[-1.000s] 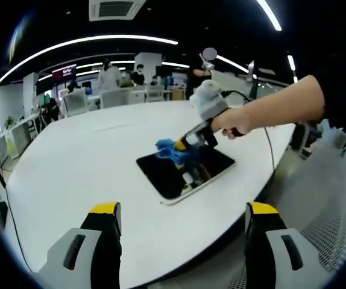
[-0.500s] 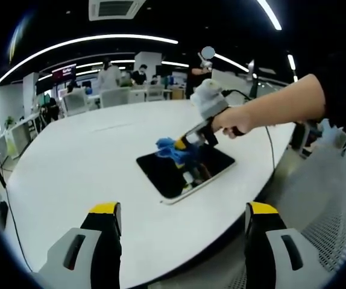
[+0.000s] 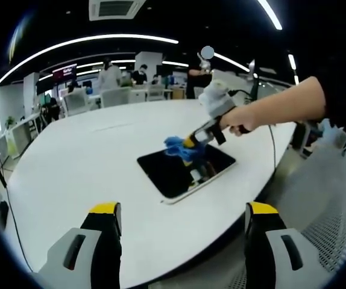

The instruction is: Wipe the mirror surface with the cleaning cloth until all visible marks leave the cleaned area.

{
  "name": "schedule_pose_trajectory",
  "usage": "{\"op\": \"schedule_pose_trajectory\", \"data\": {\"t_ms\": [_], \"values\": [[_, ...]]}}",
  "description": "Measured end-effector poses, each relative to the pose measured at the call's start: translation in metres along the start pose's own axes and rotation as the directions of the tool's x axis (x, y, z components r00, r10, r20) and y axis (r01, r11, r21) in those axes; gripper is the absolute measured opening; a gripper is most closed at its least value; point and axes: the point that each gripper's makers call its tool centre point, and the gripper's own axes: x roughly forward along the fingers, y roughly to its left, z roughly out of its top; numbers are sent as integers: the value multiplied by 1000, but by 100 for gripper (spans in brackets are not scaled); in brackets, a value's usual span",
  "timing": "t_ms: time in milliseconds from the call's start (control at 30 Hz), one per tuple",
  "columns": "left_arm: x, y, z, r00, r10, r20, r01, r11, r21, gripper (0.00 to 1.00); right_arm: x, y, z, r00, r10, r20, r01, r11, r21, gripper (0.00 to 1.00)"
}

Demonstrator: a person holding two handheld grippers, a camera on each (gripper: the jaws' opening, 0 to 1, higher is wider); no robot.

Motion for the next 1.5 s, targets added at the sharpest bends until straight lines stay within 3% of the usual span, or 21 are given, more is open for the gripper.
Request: {"op": "schedule_pose_trajectory", "data": {"t_ms": [1067,1500], "values": [[0,1,2,1000,5,9,-5,1000,-3,84,-6,-8,-7,1000,-7,8,7,999,51,0],[-1,0,2,1000,5,11,-5,1000,-2,84,-16,5,-14,999,7,40,-10,997,76,0]]}}
